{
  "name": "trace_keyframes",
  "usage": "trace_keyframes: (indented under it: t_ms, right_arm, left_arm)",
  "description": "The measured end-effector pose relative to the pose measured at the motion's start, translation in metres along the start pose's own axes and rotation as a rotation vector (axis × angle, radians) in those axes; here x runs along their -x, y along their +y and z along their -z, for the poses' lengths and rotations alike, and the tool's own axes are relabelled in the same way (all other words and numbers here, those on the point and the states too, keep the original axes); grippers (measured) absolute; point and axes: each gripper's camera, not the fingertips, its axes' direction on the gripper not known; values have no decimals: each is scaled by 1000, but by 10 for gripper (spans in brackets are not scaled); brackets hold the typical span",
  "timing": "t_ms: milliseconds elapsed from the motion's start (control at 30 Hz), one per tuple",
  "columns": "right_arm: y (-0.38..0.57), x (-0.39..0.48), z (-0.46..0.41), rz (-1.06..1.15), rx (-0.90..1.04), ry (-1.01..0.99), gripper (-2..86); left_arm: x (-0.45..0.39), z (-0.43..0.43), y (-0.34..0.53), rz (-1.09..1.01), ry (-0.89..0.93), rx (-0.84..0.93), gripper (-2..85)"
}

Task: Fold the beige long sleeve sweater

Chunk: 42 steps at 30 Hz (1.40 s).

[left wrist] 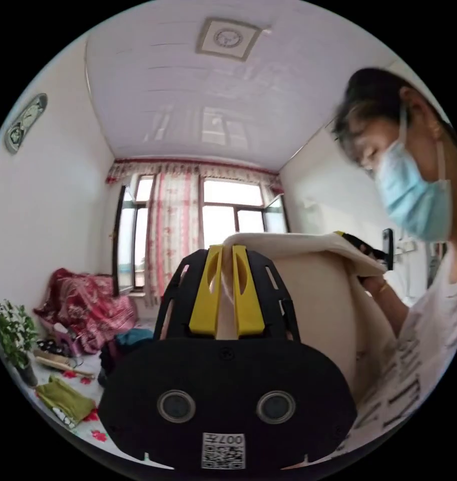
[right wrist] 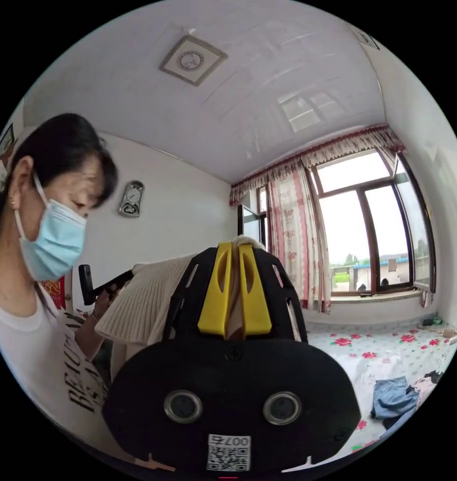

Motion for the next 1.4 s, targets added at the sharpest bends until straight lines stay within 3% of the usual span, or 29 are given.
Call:
trace_keyframes:
  t_ms: [67,167,233,300,367,433,567,633,767,833,933,1067,1133,1233,1333,1400]
  right_arm:
    - [27,-43,-88,-25,166,69,3]
    - [117,-121,-203,-180,463,117,12]
    - [193,-167,-237,-329,656,100,22]
    - [269,-192,-227,-399,728,117,32]
    - [381,-214,-182,-446,824,198,46]
    - [474,-233,-141,-534,989,271,57]
    - [635,-262,-32,-784,1266,408,87]
    - [661,-267,-1,-805,1284,492,97]
    - [706,-282,1,-634,1408,650,107]
    - [739,-293,-9,-685,1474,594,98]
    - [762,-291,-29,-671,1495,579,66]
    - [746,-297,-40,-518,1524,516,25]
    - [701,-313,-28,-416,1430,566,16]
    - [613,-349,3,-183,1267,802,6]
    - [565,-402,33,-176,1186,933,5]
    - [572,-436,46,-204,1249,992,10]
  left_arm:
    - [24,-85,27,14,-50,180,36]
    - [93,-225,131,194,-115,639,58]
    - [119,-237,226,278,-246,790,57]
    - [116,-211,290,241,-280,794,53]
    - [110,-185,364,222,-295,905,54]
    - [99,-151,471,268,-259,1156,62]
    - [66,-96,583,319,-226,1416,72]
    - [47,-82,615,380,-197,1450,77]
    - [17,-115,641,455,-59,1427,100]
    - [-15,-154,667,453,75,1457,127]
    - [-62,-192,714,260,88,1616,133]
    - [-80,-202,719,98,66,1655,73]
    - [-65,-195,708,109,42,1627,51]
    - [4,-171,668,337,3,1493,47]
    - [70,-153,619,417,-136,1360,46]
    - [112,-145,586,456,-212,1266,44]
